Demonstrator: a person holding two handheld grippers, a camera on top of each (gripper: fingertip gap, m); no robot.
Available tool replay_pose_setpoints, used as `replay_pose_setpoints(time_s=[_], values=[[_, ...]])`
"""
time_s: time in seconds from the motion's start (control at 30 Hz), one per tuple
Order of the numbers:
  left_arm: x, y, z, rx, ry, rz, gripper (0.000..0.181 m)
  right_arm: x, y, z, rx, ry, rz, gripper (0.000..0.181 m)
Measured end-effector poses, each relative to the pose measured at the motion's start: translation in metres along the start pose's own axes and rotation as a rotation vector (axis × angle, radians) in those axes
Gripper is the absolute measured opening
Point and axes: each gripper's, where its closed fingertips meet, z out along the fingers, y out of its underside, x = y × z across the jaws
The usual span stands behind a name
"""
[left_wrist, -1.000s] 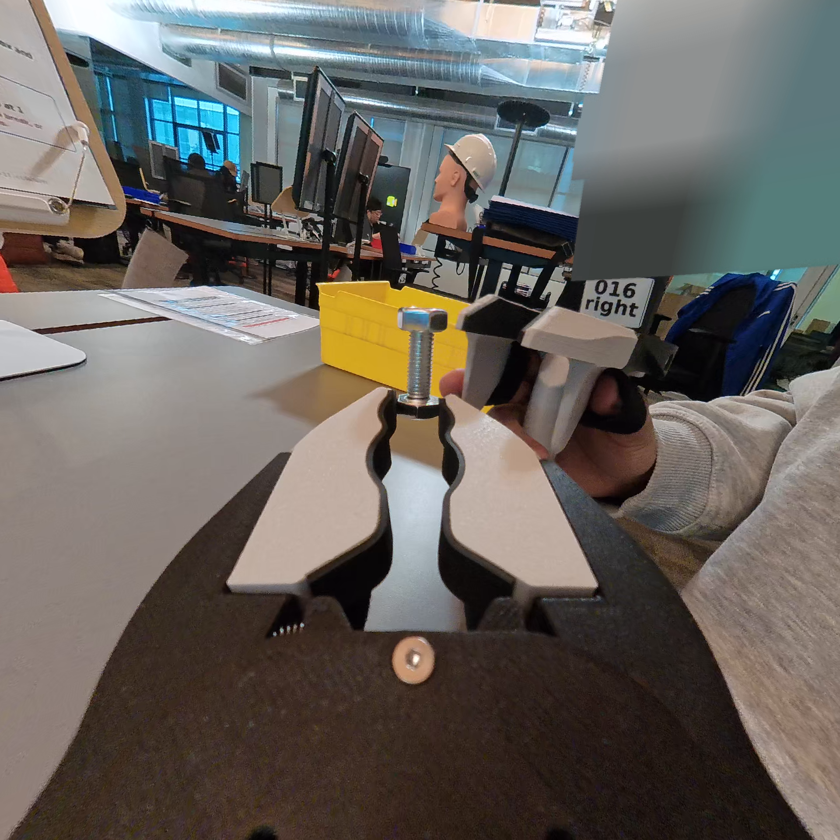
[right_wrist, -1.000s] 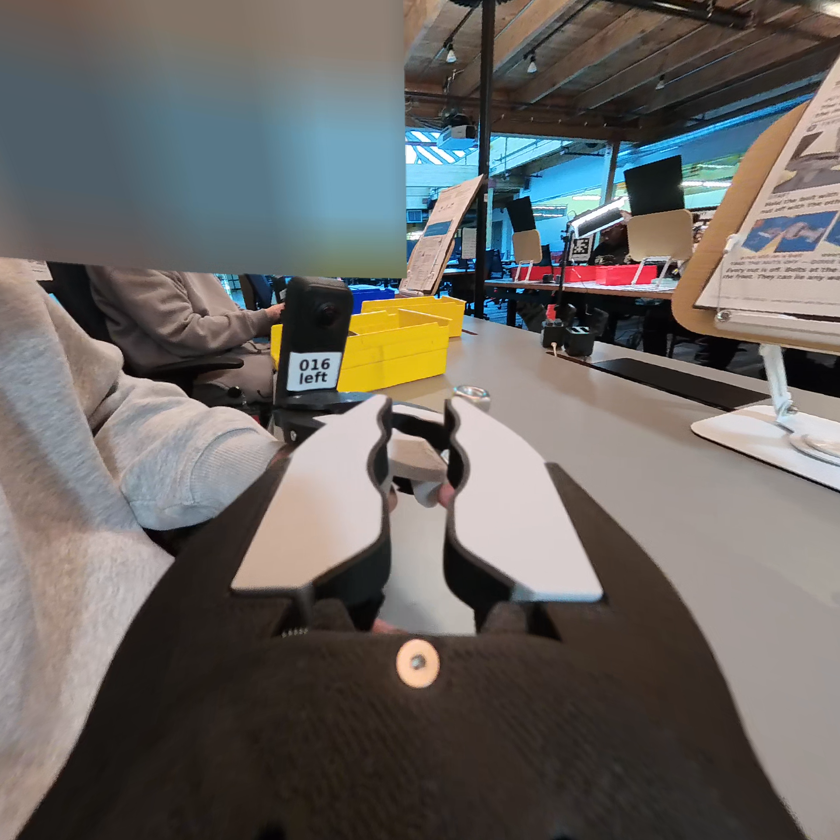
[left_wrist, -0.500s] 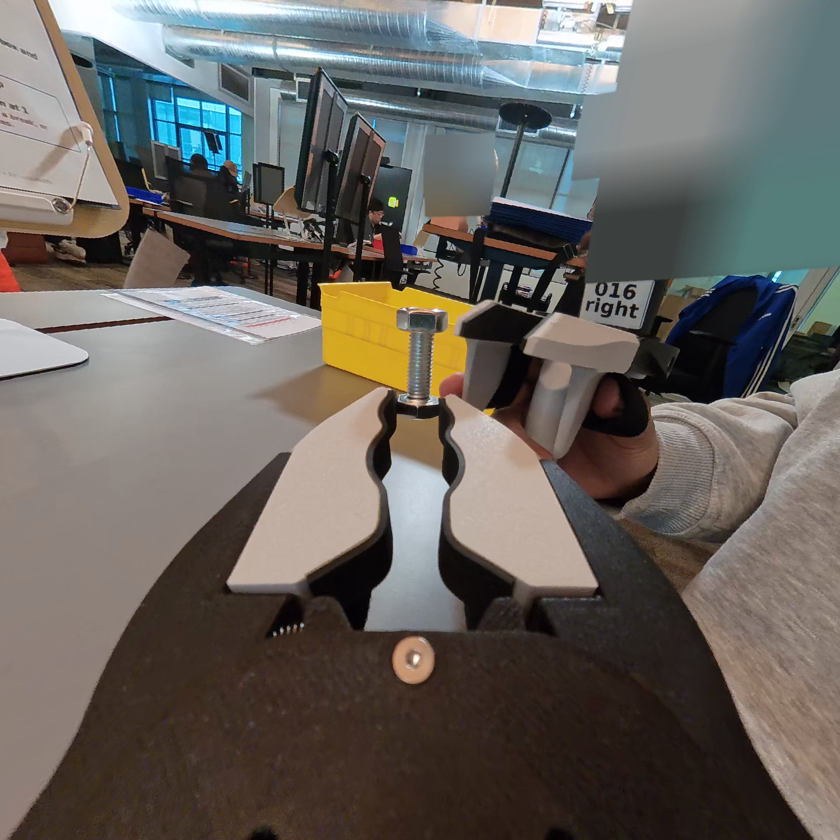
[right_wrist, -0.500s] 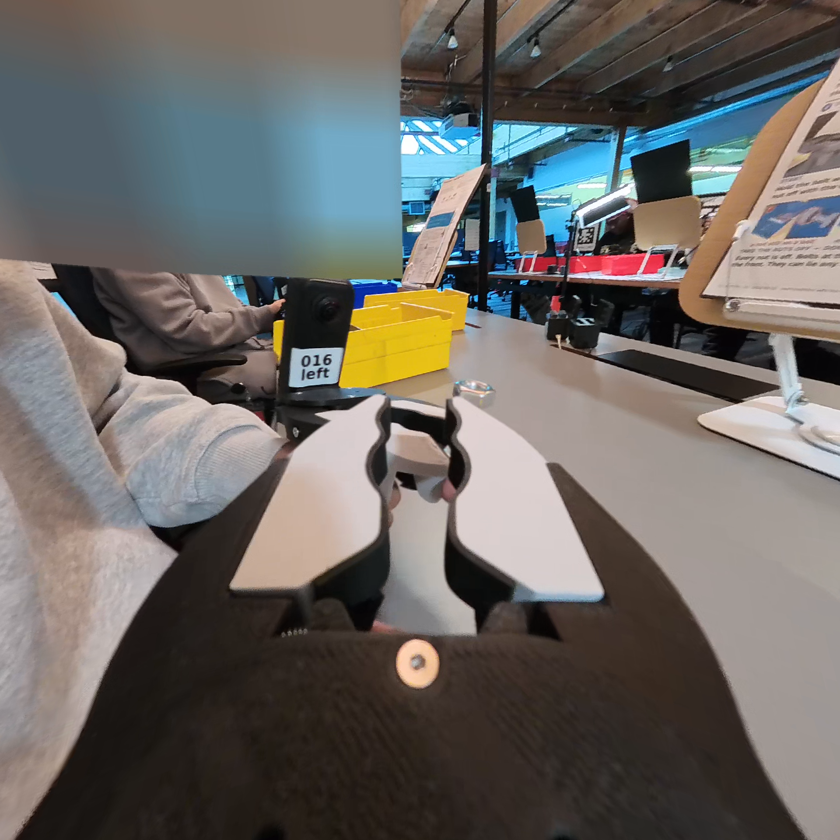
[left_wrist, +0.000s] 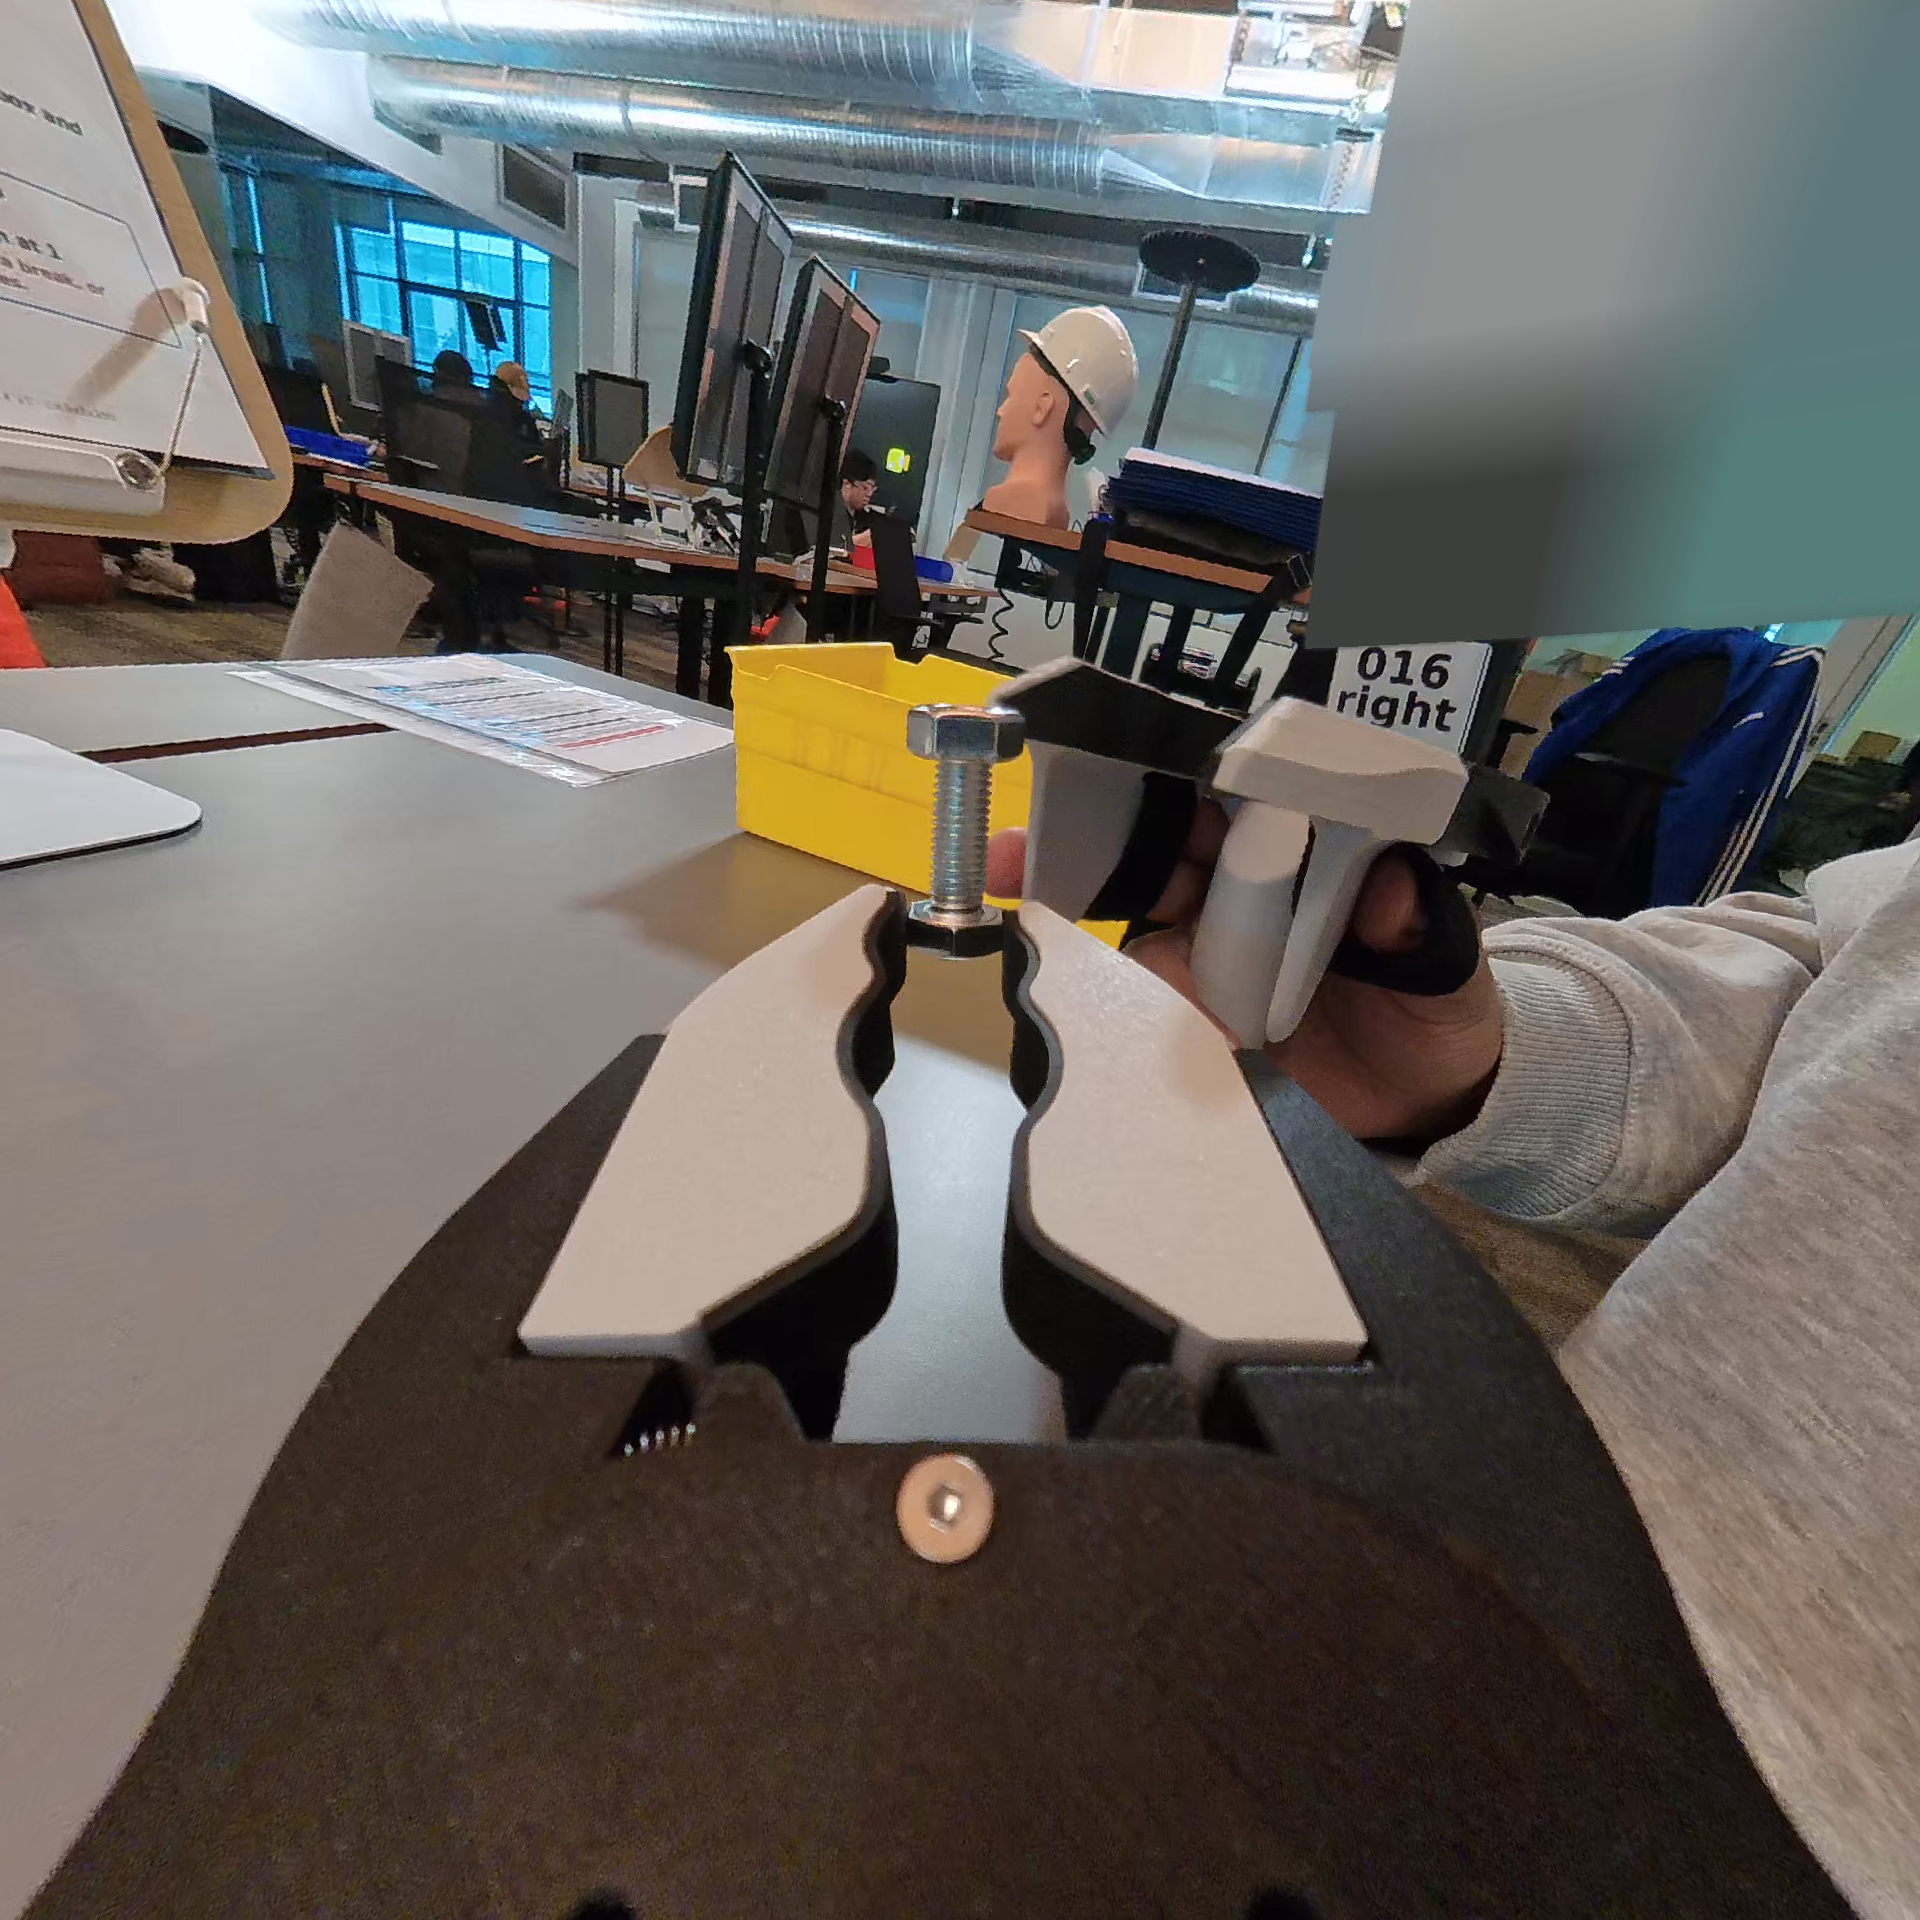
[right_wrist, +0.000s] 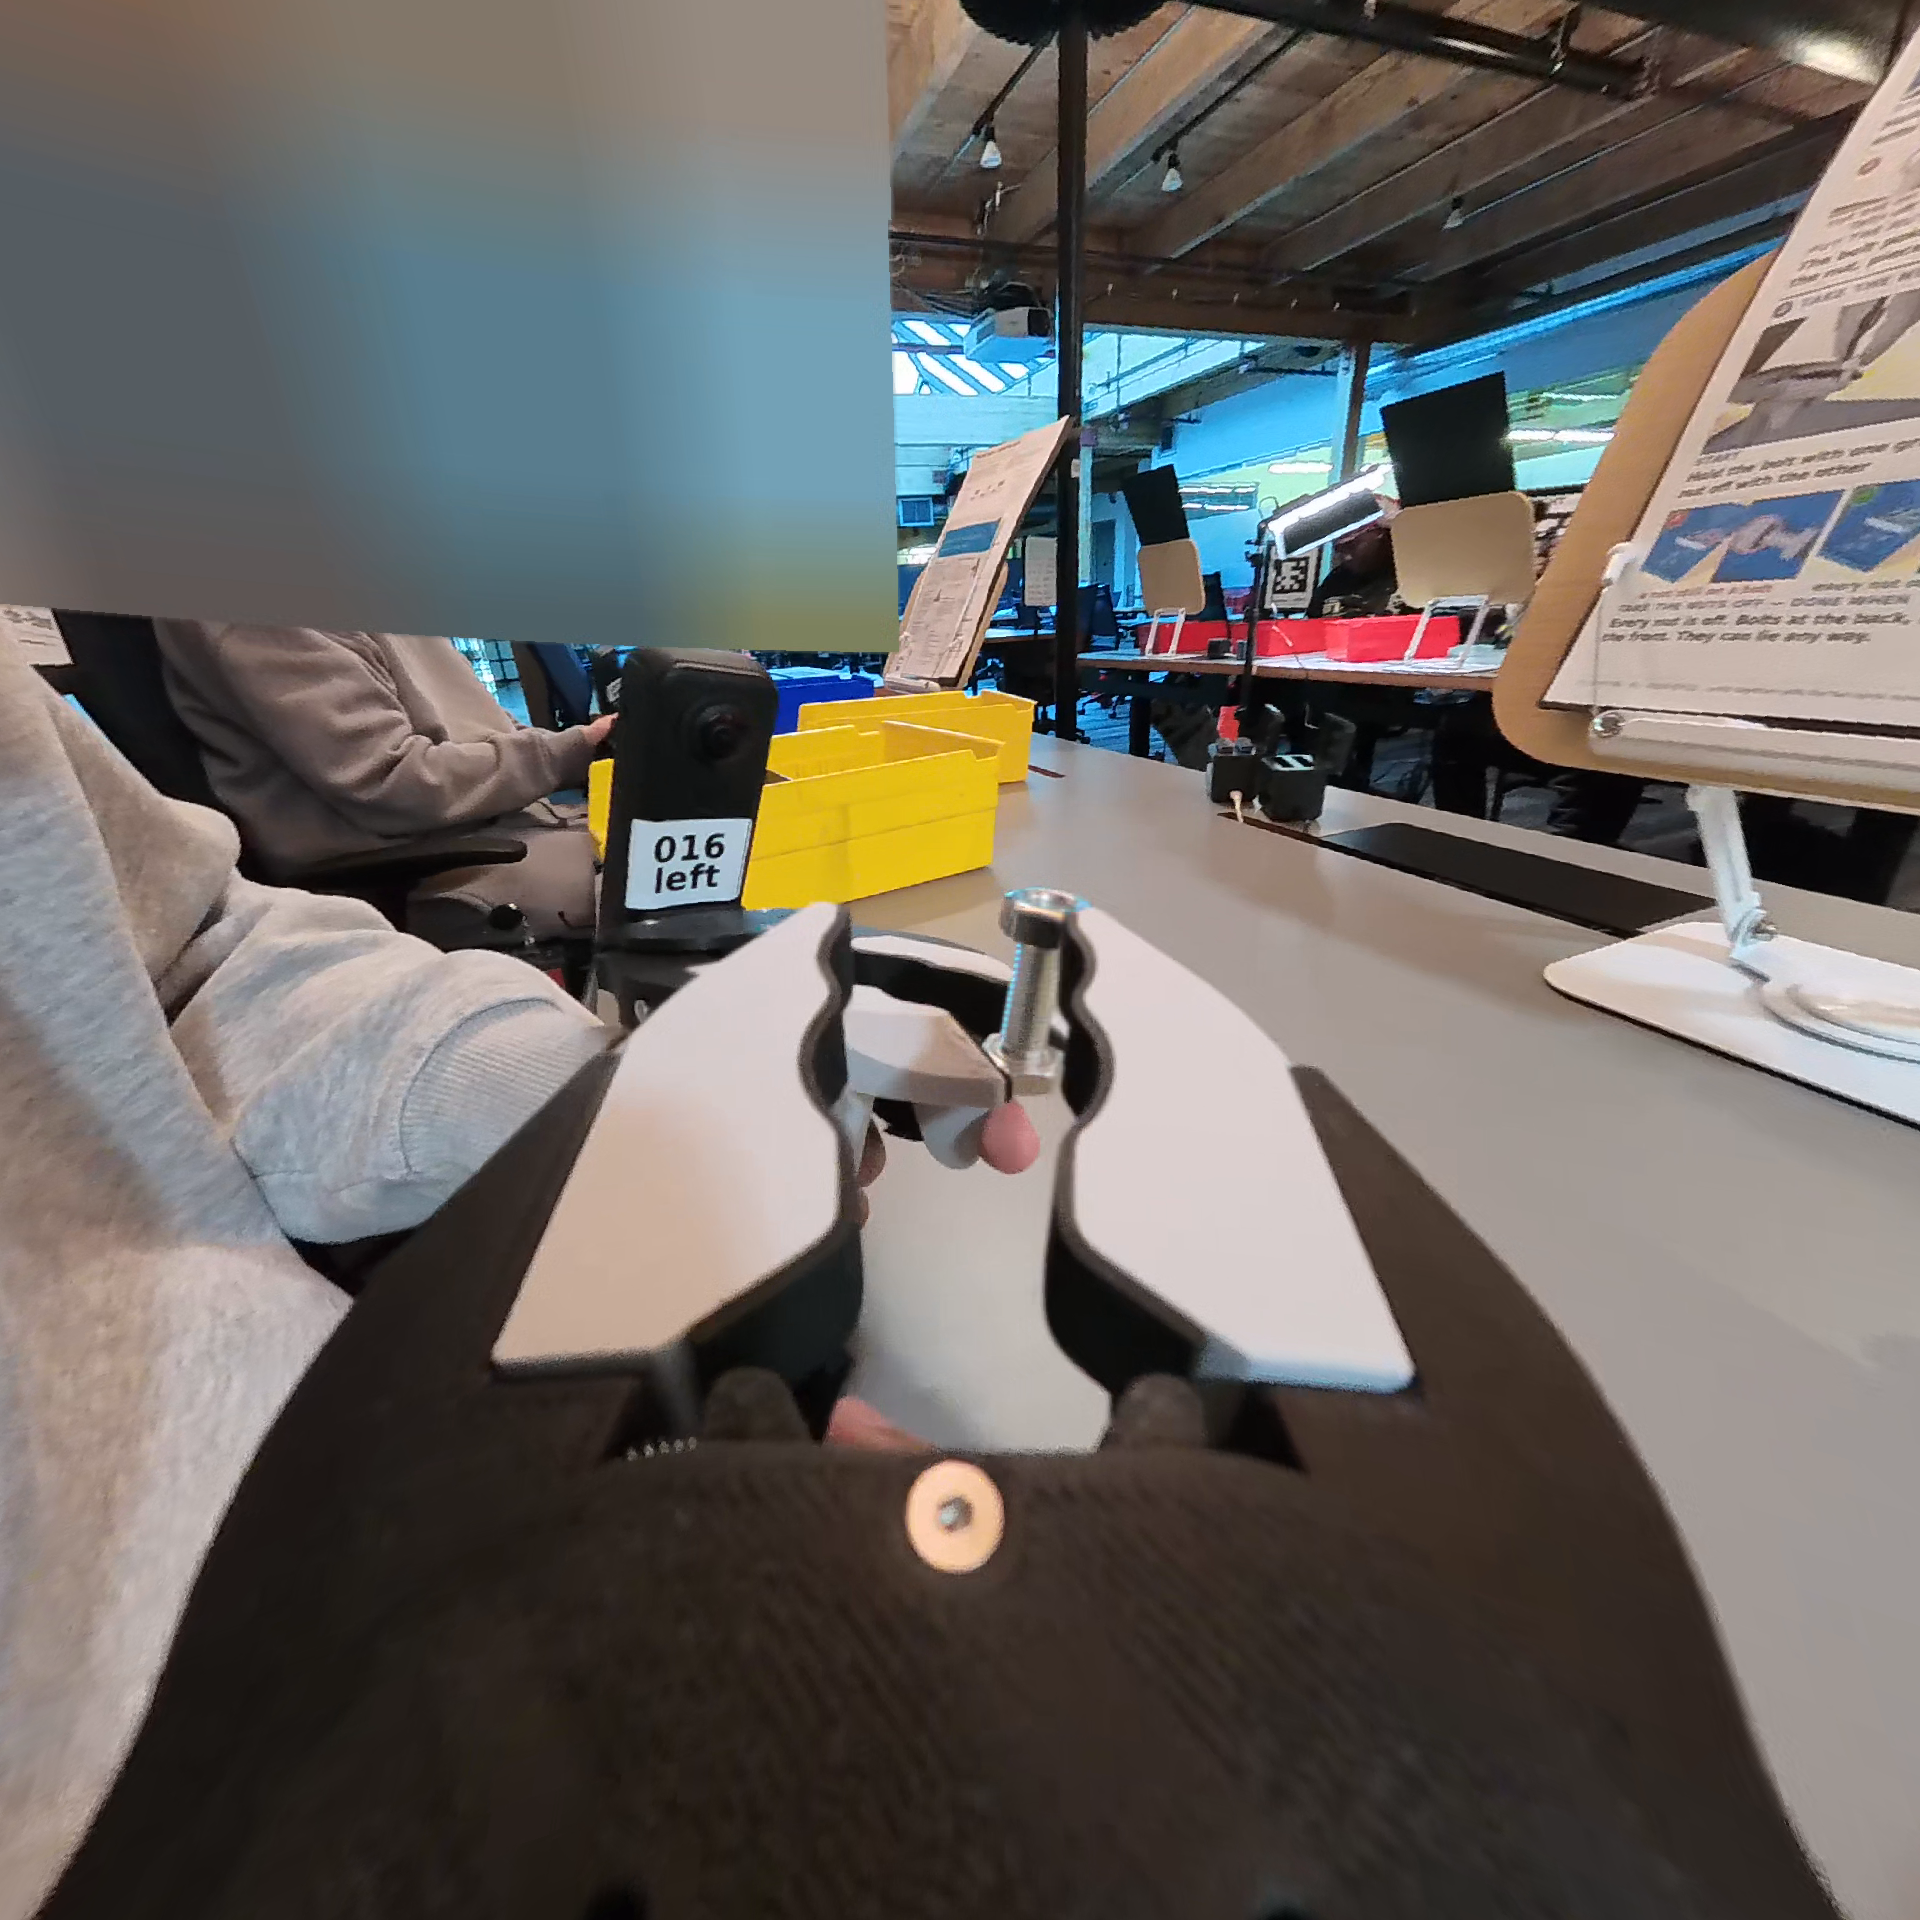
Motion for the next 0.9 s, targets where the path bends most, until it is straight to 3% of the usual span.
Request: replay_pose_setpoints(time_s=[0.13,0.33,0.5,0.67,0.9], values=[[0.0001,0.0002,0.0001,-0.001,0.001,0.0,0.018,-0.0003,0.0032,0.0017,-0.012,-0.005,0.007,0.043],[-0.0005,-0.0001,-0.0002,0.001,-0.001,-0.003,0.018,-0.0003,0.0032,0.0006,-0.02,0.001,-0.027,0.029],[0.0002,0.0,0.0001,0.0,0.002,-0.002,0.018,0.0045,0.0034,0.0013,-0.012,0.027,-0.021,0.039],[-0.0005,-0.0003,-0.0001,0.002,0.0,-0.006,0.018,-0.0025,0.0034,0.0012,-0.02,-0.009,-0.028,0.029],[0.0006,0.0002,0.0003,-0.001,0.003,-0.002,0.018,0.0006,0.0051,0.0027,-0.02,0.003,-0.004,0.04]])
